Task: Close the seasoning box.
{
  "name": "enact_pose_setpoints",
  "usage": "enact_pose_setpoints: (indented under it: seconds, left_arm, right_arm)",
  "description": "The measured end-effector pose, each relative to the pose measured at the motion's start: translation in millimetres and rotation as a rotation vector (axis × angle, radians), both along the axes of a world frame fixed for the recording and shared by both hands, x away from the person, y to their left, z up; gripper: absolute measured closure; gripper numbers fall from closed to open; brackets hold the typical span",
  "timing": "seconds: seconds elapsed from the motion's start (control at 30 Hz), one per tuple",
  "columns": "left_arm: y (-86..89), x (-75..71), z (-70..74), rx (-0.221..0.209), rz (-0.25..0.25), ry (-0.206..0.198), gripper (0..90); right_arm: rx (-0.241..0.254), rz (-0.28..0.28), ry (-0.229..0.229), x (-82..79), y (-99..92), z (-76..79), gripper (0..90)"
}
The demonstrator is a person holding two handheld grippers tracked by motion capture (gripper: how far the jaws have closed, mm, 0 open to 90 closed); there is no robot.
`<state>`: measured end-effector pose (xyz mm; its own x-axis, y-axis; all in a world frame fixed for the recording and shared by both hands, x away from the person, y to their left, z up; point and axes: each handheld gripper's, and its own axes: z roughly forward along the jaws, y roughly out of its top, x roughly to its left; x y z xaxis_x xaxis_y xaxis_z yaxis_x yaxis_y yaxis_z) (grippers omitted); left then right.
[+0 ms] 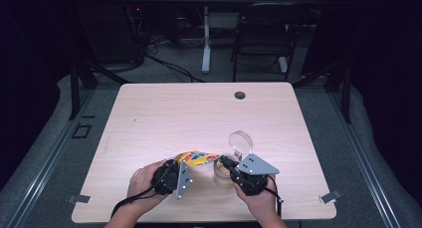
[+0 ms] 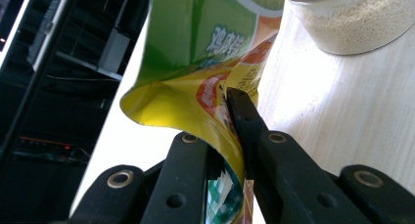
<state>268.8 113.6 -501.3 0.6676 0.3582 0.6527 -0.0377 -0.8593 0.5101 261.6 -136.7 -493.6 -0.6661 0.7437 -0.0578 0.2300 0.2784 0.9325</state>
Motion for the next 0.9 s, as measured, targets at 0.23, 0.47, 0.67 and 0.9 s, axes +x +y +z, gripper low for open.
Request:
enact_pose_setpoints:
  seconds: [0.23,0.47,0.67,0.9]
  left_arm:
    - [4.1,3.9,-6.8,-0.055,0.001,0.023,86.3]
    - [10.5,5.7,-13.5,-0.116,0.000,0.053,86.4]
    - [15.5,7.6,-15.2,-0.164,0.000,0.092,86.4]
    - [18.3,10.2,-19.2,-0.195,0.008,0.137,86.4]
  right_arm:
    - [0.001,0.000,-0.005,2.0,1.4,0.7,90.0]
    - [0.006,0.004,-0.006,3.4,2.7,-0.1,90.0]
    - [0.013,0.004,-0.009,3.7,2.4,-0.3,89.2]
    - [0.021,0.000,-0.003,3.6,0.0,-1.8,86.5]
